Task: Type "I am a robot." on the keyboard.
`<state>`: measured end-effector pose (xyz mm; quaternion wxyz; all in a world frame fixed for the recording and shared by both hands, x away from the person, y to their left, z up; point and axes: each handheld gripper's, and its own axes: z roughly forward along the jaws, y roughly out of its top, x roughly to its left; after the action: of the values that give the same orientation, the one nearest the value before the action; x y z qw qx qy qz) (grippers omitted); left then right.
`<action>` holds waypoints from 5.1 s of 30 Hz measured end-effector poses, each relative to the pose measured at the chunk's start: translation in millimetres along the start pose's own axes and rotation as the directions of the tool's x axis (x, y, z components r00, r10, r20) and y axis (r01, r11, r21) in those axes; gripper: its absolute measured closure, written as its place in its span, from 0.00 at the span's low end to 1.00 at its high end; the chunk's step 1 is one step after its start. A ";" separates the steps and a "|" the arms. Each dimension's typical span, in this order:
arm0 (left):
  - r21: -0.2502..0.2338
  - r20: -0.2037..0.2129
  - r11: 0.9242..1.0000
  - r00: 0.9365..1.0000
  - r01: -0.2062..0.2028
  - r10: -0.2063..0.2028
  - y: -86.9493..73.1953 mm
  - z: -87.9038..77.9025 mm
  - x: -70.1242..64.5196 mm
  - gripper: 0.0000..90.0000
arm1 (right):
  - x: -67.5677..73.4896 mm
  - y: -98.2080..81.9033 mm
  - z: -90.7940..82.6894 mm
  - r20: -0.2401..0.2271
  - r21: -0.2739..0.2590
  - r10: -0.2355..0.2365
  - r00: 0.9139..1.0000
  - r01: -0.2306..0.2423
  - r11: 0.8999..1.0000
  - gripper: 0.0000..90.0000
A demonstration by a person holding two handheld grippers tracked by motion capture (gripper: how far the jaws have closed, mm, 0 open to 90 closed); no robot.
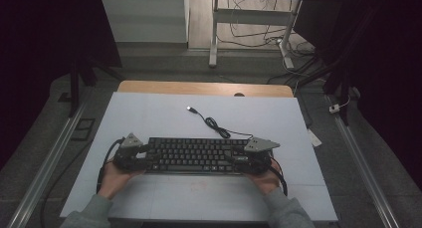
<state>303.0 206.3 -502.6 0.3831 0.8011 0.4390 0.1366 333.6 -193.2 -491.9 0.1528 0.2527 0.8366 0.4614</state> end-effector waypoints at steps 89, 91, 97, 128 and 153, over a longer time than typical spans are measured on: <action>-0.039 0.171 0.998 0.983 -0.054 0.060 12.4 12.1 -25.6 0.85 | -2.6 -4.6 6.6 0.004 0.047 -0.015 1.000 0.015 0.999 0.57; -0.041 0.159 0.998 0.986 -0.038 0.044 12.4 12.0 -23.8 0.75 | -2.8 -4.8 6.7 0.004 0.049 -0.015 1.000 0.015 0.999 0.57; -0.047 0.117 0.999 0.993 -0.024 0.029 11.8 10.1 -20.9 0.58 | -3.1 -5.0 6.7 0.005 0.054 -0.016 1.000 0.015 0.998 0.57; 0.025 0.034 1.000 0.999 -0.019 0.018 1.9 10.2 -2.1 0.78 | -2.0 -6.8 9.7 0.012 0.079 -0.038 0.999 0.037 0.996 0.57; 0.094 0.018 0.994 0.998 -0.057 0.055 -0.8 21.8 -3.9 0.99 | -1.4 -7.7 11.6 0.013 0.090 -0.047 0.999 0.046 0.995 0.57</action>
<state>312.4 192.7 -517.3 0.3439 0.8315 0.4194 0.1202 338.2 -189.4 -504.5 0.1584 0.2433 0.8608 0.4179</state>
